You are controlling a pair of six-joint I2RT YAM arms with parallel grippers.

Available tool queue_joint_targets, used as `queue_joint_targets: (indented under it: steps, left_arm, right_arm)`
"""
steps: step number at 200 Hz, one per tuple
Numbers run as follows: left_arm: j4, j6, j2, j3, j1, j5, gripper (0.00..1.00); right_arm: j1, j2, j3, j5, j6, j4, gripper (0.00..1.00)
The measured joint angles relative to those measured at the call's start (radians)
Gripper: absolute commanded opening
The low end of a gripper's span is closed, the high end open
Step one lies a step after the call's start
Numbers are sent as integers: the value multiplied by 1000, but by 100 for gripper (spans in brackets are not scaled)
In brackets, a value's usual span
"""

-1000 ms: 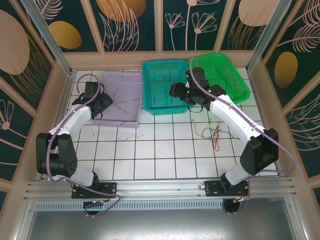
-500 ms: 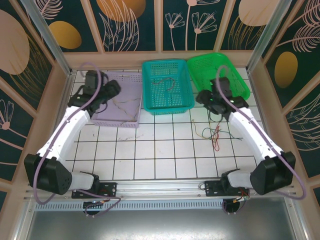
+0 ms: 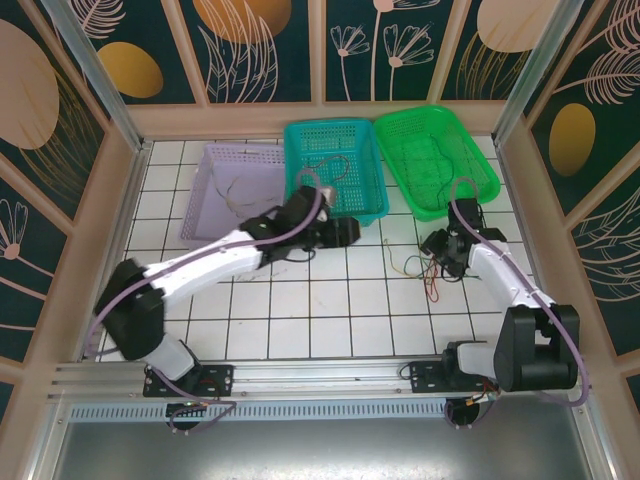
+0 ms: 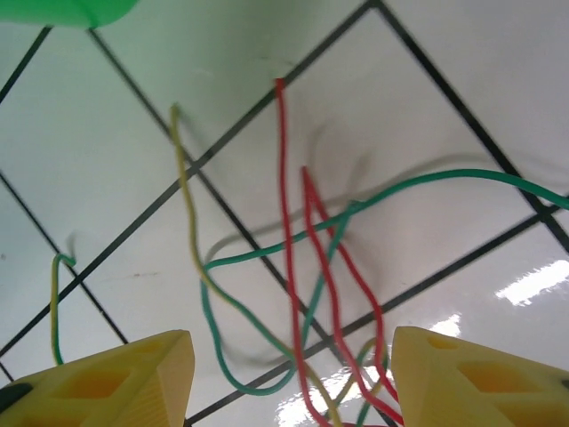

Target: Untangle the cables

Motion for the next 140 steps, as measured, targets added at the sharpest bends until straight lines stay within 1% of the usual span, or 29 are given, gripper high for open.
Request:
queue_joint_targets:
  steps: [23, 44, 74, 96, 110, 140]
  left_arm:
    - [77, -66, 166, 35, -43, 53, 72]
    - [125, -121, 286, 86, -60, 84, 72]
    - [169, -176, 386, 161, -71, 112, 72]
    - [171, -190, 454, 254, -84, 122, 69]
    - [168, -196, 496, 315, -98, 127, 62]
    - [129, -190, 551, 389, -119, 124, 37]
  right_arm:
    - [27, 15, 5, 0, -23, 13, 62]
    - [29, 23, 1, 0, -23, 17, 62]
    - [29, 21, -22, -4, -20, 26, 62]
    - [30, 21, -33, -7, -20, 29, 62]
    - [31, 21, -37, -10, -20, 34, 62]
    - [30, 22, -61, 10, -19, 32, 62]
